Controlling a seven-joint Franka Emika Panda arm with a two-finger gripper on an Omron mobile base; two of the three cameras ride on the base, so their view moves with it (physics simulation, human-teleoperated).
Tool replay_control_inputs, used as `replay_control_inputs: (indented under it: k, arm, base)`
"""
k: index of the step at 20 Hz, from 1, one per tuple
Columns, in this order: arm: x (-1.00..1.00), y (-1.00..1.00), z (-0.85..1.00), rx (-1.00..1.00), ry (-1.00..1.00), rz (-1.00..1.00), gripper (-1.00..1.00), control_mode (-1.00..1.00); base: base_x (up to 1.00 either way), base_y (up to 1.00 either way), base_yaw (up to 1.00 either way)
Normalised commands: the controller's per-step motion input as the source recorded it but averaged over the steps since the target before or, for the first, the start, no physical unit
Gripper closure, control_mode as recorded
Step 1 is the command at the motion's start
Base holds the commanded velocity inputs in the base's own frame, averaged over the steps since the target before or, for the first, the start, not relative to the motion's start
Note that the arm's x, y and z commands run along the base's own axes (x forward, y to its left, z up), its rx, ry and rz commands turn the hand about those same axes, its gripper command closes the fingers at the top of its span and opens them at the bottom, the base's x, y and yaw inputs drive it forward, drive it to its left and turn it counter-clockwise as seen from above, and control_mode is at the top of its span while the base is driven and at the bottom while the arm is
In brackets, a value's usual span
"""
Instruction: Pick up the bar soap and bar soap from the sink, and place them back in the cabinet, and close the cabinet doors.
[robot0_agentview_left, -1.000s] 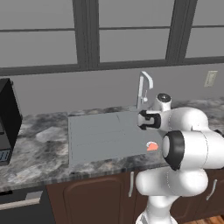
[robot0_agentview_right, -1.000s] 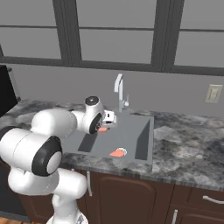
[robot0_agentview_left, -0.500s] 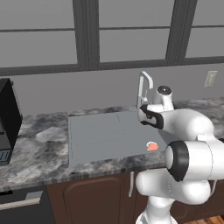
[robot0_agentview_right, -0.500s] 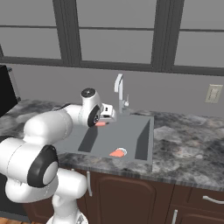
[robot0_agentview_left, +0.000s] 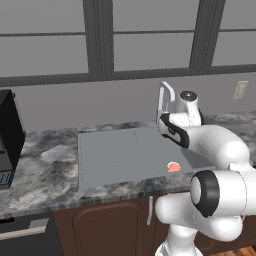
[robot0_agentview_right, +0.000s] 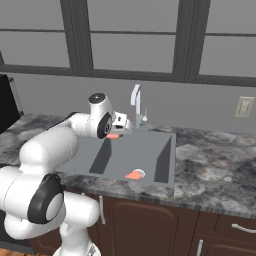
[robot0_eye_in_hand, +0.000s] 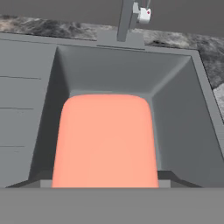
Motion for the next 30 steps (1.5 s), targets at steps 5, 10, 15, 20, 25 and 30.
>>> replay_control_inputs:
  k: [5,10,15,20,25,30]
  arm:
    - [-0.12,0.00,0.33,0.00,0.00,-0.03,1.00,-1.00]
    - [-0.20,0.01,0.24,0.00,0.00,-0.04,1.00,-1.00]
    - [-0.23,0.05,0.24,0.00,0.00,-0.05,1.00,-1.00]
    - [-0.29,0.06,0.22,0.00,0.00,-0.04,1.00,-1.00]
    - [-0.28,0.13,0.18,0.01,0.00,0.00,1.00,-1.00]
    - [-0.28,0.24,0.07,0.02,0.00,0.00,1.00,-1.00]
  base:
    - [0.00,0.00,0.00]
    - [0.00,0.00,0.00]
    - [0.00,0.00,0.00]
    - [0.00,0.00,0.00]
    - [0.00,0.00,0.00]
    - [0.00,0.00,0.00]
